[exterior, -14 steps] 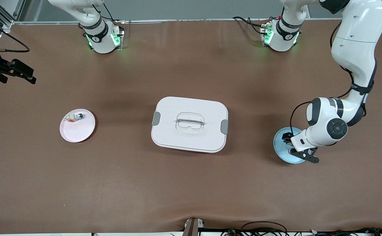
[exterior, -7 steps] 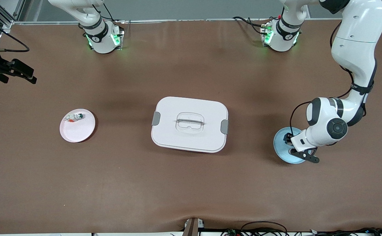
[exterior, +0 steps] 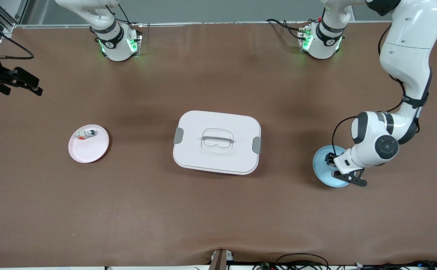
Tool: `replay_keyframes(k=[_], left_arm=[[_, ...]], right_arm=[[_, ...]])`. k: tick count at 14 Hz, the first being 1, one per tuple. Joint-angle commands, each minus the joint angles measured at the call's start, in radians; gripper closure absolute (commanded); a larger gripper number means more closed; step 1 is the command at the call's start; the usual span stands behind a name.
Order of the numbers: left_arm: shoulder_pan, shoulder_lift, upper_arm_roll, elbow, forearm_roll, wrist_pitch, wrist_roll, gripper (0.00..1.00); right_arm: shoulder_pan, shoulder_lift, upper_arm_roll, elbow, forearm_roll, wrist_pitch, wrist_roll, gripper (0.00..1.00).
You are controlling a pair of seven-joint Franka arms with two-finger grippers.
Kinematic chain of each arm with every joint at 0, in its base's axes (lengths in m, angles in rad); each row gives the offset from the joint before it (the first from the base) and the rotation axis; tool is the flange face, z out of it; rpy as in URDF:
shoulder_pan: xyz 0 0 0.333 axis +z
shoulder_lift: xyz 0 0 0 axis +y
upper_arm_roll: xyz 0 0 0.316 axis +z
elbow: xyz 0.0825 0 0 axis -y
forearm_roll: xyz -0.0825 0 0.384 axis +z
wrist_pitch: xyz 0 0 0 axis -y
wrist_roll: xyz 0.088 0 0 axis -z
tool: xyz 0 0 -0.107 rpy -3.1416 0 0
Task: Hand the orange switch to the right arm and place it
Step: 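Close the left gripper on the orange switch and lift it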
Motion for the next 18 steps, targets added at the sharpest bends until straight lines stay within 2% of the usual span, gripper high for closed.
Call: replay_keyframes(k=[1,6,11,15,18], left_arm=[[0.006,-0.027,-0.001,-0.012,0.016,0.001,-0.016,0.79],[0.023,-0.095,-0.005,-0.010,0.015,-0.076,-0.010,0.79],[0.031,-0.218,-0.010,0.034,-0.017,-0.295,-0.008,0.79],[0.029,-0.288,-0.010,0.155,-0.051,-0.552,-0.008,0.77],[0.029,-0.294,-0.011,0.296,-0.094,-0.743,-0.008,0.77]], right_arm=[[-0.007,-0.018,0.002,-0.011,0.013,-0.012,0.005,0.00],[-0.007,-0.019,0.000,-0.017,0.014,-0.015,0.005,0.00],[-0.011,-0.018,-0.001,-0.017,0.028,-0.015,-0.006,0.00],[-0.016,-0.018,-0.003,-0.017,0.037,-0.017,-0.014,0.00],[-0.016,-0.014,-0.001,-0.008,0.037,-0.018,-0.011,0.00]])
